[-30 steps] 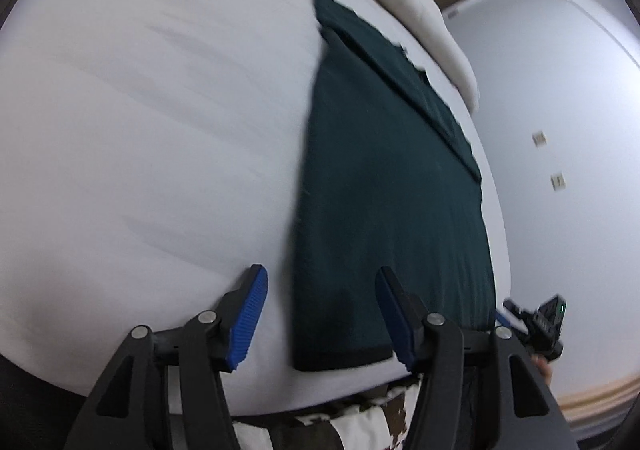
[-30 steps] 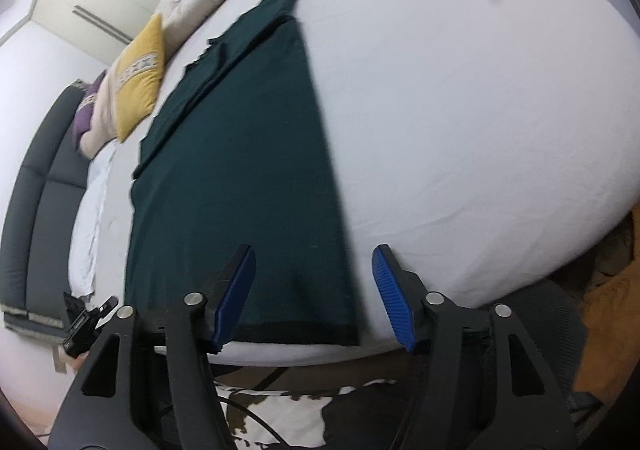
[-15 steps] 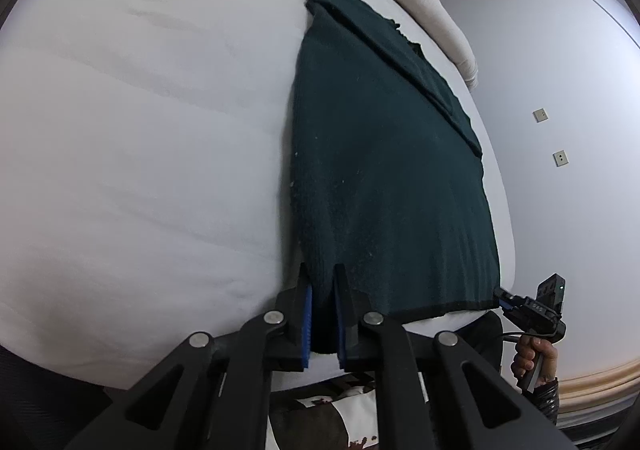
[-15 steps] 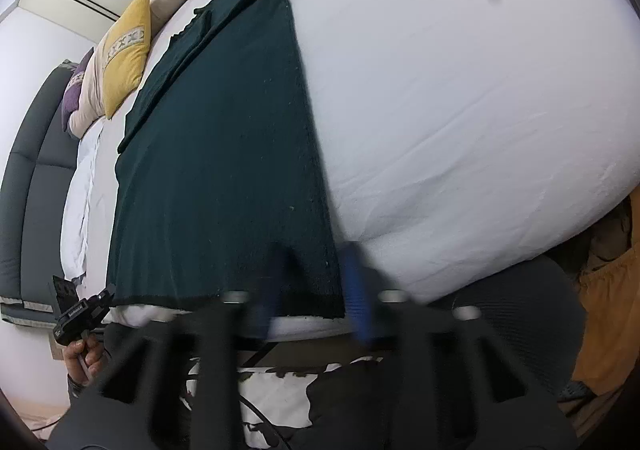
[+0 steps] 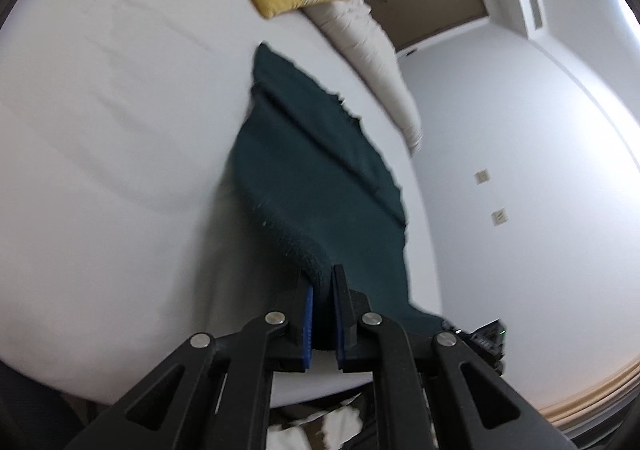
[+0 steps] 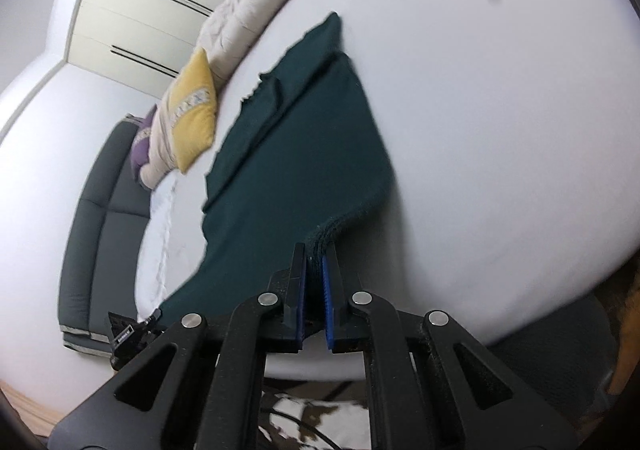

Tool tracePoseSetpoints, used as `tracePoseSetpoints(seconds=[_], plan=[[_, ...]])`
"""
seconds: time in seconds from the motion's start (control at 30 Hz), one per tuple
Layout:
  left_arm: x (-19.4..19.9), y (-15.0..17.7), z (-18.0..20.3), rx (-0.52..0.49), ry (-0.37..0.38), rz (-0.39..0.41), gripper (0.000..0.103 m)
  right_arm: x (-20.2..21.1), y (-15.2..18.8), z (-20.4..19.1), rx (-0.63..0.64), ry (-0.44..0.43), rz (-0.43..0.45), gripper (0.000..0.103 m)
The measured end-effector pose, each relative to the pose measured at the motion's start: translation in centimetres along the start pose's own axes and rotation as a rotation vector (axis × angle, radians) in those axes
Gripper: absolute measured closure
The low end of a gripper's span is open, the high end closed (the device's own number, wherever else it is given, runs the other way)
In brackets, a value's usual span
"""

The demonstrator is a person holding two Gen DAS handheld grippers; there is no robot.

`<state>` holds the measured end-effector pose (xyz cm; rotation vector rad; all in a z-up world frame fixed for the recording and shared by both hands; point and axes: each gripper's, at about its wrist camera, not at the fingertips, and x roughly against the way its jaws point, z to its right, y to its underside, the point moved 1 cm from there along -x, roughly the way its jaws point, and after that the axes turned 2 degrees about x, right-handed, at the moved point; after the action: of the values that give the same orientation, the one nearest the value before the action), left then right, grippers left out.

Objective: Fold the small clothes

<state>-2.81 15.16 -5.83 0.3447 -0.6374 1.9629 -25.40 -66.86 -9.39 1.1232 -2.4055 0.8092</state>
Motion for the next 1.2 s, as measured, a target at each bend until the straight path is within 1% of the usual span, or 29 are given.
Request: tracePoseSetpoints(seconds=[0.07,0.13,0.23,0.3,0.47,0.67,0.77,0.9,0.97,1.03,1.07,1.13,1.2], plan=[[-0.3,-1.2,0.7,0.007,0.016,0.019,0.094,-0.5,-1.6,-0.9,-0.013,-0.042,0.020,0.097],[-0.8,-2.3,1.2,0.009,0.022,0.032,0.094,-1.1,-3.2,-1.7,-0.018,-0.061,0.033,0.097],[-2.0,-4.5,2.0,0.015,0.034,0.052,0.094,-2.4,-6.1,-3.3,-0.009,-0.069,0.052,0.097],[-2.9,-6.4,2.3,0.018,0.027,0.069,0.094,-3.4,-8.4,-4.2,-0.009,-0.071,0.067,0.097],[-6.0,-11.2,2.9,0.026,0.022,0.092,0.094,-6.5,-14.9,-6.1,-0.026,-0.083,0.111,0.097],[-10.4,-17.0,2.9,0.041,0.005,0.109,0.094,-11.9,-22.7,-8.4,-0.020,-0.045,0.144,0.097],[-12.4,-19.6,2.5,0.051,-0.003,0.109,0.094,-15.0,-26.7,-8.9,-0.031,-0.033,0.156,0.097],[-15.9,-22.9,2.1,0.046,-0.032,0.111,0.094,-19.0,-31.1,-9.2,-0.032,0.005,0.169,0.097],[-17.5,-24.3,1.7,0.040,-0.049,0.107,0.094,-21.1,-32.9,-8.9,-0.037,0.025,0.170,0.097],[-19.1,-25.6,1.1,0.036,-0.083,0.106,0.094,-22.8,-33.7,-8.1,-0.046,0.049,0.167,0.097],[-20.2,-26.4,0.5,0.040,-0.099,0.105,0.094,-24.1,-34.8,-7.6,-0.054,0.067,0.167,0.097],[-21.8,-27.6,-0.4,0.048,-0.128,0.105,0.094,-26.0,-36.0,-6.7,-0.069,0.089,0.170,0.097],[-23.4,-28.4,-1.3,0.053,-0.162,0.093,0.092,-28.1,-37.2,-5.4,-0.096,0.097,0.163,0.097]])
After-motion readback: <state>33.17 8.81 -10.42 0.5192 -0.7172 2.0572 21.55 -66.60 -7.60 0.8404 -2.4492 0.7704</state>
